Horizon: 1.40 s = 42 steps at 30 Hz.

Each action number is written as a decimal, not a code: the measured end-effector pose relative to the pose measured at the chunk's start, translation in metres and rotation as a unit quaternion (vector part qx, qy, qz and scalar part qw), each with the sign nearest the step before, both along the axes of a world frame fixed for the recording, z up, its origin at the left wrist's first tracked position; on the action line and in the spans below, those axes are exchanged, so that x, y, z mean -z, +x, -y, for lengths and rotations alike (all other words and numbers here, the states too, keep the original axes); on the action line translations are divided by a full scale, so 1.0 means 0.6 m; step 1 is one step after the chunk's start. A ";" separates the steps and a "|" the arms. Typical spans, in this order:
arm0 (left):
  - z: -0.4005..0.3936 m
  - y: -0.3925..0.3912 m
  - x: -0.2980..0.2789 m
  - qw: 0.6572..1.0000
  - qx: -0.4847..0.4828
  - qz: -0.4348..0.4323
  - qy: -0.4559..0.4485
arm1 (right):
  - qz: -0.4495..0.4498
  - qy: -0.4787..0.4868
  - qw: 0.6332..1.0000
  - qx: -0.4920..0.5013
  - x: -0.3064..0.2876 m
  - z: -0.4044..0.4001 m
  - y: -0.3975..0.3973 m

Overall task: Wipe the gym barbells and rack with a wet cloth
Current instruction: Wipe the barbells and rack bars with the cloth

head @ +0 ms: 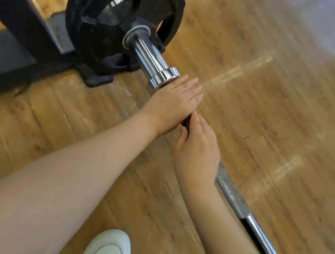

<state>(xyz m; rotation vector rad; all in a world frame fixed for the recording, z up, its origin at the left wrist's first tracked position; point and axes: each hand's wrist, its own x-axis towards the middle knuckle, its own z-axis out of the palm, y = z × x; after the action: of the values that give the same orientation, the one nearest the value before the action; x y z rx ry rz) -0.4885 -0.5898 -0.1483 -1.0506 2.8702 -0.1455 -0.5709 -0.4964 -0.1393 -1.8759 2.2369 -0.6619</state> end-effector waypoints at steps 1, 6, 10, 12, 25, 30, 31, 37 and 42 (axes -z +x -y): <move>0.000 0.001 0.002 1.000 0.003 0.001 0.013 | -0.004 -0.006 1.000 -0.004 0.001 -0.006 -0.007; -0.007 -0.008 -0.002 0.999 -0.029 -0.008 -0.016 | -0.011 -0.015 1.000 -0.008 -0.002 -0.023 -0.019; -0.010 -0.014 -0.018 0.998 -0.056 0.005 -0.004 | 0.005 0.002 1.000 0.006 -0.006 -0.013 -0.015; -0.011 -0.015 -0.019 0.998 -0.061 -0.014 0.005 | 0.004 0.001 1.000 0.012 -0.006 -0.012 -0.013; -0.012 -0.012 -0.028 0.999 -0.040 0.013 0.029 | 0.036 0.028 0.999 0.000 -0.011 -0.006 -0.006; -0.011 -0.015 -0.033 0.997 -0.058 0.019 0.040 | 0.003 0.054 0.999 0.004 -0.020 -0.030 -0.036; -0.011 -0.015 -0.033 0.997 -0.056 0.024 0.037 | 0.001 0.047 0.999 0.006 -0.020 -0.031 -0.035; -0.004 -0.017 -0.032 0.998 -0.036 0.049 0.016 | 0.015 0.000 1.000 -0.020 -0.004 0.002 -0.003; 0.002 -0.020 -0.038 0.996 -0.015 0.087 0.031 | -0.043 -0.014 0.999 -0.008 0.004 -0.056 -0.041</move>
<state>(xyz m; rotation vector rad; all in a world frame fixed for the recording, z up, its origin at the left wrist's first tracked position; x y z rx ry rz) -0.5003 -0.5910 -0.1255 -1.0148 2.6860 -0.1366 -0.5958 -0.4630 -0.1419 -1.9696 2.2720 -0.6236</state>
